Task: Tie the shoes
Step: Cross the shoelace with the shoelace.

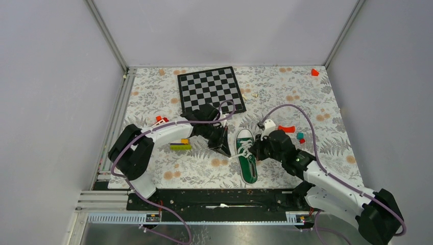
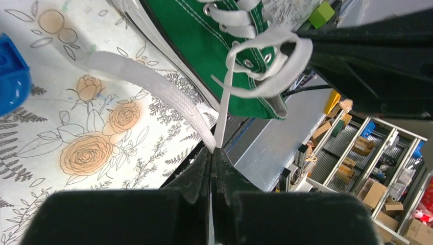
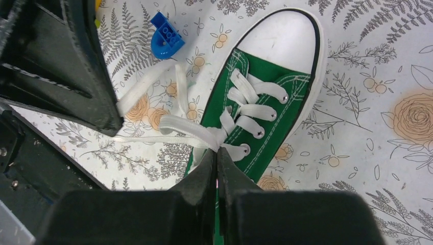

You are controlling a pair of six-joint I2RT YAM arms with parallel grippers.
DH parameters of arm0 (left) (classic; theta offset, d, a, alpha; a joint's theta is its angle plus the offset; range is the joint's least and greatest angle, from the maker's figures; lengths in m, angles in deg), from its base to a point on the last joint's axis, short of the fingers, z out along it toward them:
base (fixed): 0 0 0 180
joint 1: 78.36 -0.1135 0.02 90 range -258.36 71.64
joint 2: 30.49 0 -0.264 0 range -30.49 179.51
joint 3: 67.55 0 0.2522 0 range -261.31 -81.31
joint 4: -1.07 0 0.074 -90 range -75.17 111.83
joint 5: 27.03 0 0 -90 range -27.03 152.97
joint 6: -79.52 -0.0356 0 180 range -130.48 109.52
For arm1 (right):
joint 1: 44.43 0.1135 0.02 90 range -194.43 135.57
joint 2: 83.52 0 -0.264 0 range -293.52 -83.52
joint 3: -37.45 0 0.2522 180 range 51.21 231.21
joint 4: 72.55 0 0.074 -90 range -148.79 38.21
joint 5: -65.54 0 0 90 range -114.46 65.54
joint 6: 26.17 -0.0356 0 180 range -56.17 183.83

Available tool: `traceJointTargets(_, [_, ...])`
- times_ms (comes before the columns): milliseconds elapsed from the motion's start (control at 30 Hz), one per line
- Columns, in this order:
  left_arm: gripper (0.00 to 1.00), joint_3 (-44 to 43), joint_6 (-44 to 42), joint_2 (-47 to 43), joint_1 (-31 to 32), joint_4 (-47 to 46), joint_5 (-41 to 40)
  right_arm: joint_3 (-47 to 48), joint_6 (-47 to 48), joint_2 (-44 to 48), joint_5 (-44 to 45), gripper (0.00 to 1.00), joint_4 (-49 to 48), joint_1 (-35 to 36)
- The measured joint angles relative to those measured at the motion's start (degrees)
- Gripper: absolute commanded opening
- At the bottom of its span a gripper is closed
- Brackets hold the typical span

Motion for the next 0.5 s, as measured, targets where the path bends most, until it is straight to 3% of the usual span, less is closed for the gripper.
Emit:
traceJointTargets(133, [0.00,2.1,-0.4,-0.9,0.4,-0.6,1.2,-7.2,-0.6,3.7,0.3,0.00,-7.8,0.0])
traceJointTargets(267, [0.01,2.2,-2.1,-1.0,0.5,0.0,1.5,-7.7,-1.4,1.9,0.0,0.00,-11.6,0.0])
traceJointTargets(500, [0.19,-3.5,-10.4,-1.6,-1.1,6.1,-0.4,-7.6,-1.7,1.3,-0.2,0.00,-12.7,0.0])
